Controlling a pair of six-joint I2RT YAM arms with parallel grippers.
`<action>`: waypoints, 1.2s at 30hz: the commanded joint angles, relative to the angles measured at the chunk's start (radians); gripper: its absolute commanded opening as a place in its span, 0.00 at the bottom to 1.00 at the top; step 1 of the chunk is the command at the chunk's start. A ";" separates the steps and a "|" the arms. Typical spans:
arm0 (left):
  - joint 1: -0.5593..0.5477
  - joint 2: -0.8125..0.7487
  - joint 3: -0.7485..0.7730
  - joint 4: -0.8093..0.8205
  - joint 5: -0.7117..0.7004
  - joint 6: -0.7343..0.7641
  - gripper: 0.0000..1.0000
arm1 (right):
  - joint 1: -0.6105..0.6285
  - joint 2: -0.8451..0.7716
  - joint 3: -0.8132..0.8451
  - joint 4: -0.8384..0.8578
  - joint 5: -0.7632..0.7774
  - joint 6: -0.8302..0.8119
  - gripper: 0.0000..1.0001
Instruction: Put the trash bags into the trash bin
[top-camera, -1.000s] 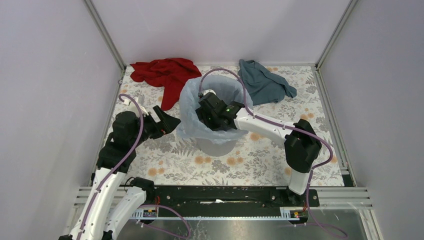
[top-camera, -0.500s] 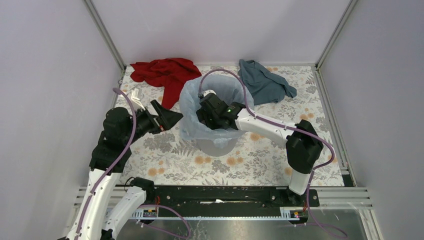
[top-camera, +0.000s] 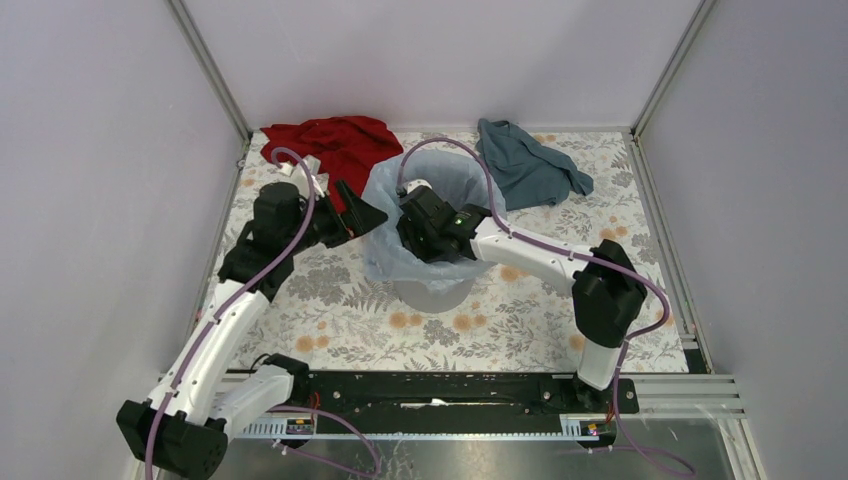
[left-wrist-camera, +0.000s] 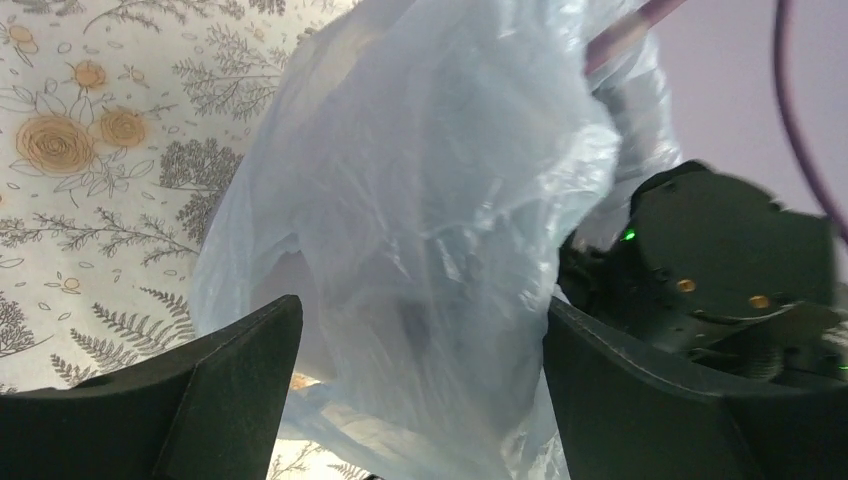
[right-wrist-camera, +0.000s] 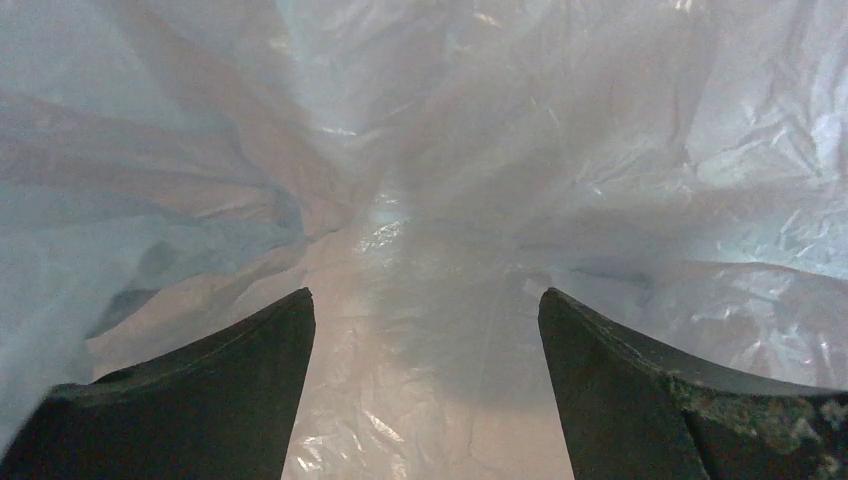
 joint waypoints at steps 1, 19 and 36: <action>-0.038 -0.013 -0.017 0.027 -0.061 0.044 0.86 | 0.001 -0.067 -0.014 0.032 0.009 0.000 0.89; -0.053 -0.064 -0.068 0.006 -0.051 0.047 0.77 | -0.037 -0.157 -0.046 0.065 -0.083 0.061 0.83; -0.060 -0.075 -0.055 -0.007 -0.029 0.100 0.83 | -0.025 -0.129 0.157 -0.043 0.014 0.002 1.00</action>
